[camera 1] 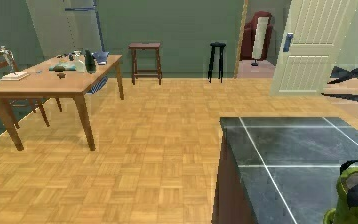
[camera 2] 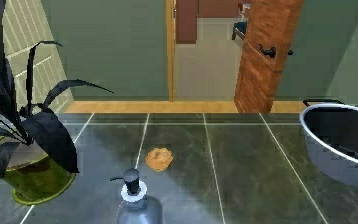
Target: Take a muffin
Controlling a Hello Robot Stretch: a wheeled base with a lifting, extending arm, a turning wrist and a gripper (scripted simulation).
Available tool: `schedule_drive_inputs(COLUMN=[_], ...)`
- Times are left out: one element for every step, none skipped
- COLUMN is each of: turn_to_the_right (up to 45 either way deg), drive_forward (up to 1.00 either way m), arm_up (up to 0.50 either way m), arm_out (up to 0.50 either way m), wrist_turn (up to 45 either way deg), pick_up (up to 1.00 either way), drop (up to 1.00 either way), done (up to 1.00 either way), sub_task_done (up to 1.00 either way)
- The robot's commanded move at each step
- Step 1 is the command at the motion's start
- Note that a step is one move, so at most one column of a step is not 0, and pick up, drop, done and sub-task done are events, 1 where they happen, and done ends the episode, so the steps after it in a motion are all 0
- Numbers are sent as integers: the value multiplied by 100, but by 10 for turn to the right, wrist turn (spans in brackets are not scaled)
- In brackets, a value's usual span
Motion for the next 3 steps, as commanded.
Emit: schedule_drive_inputs(turn_to_the_right=[0, 0, 0], drive_forward=[0, 0, 0], arm_up=[38, 0, 0], arm_out=[0, 14, 0], wrist_turn=[0, 0, 450], pick_up=[0, 0, 0], drop=[0, 0, 0], done=[0, 0, 0], sub_task_done=[0, 0, 0])
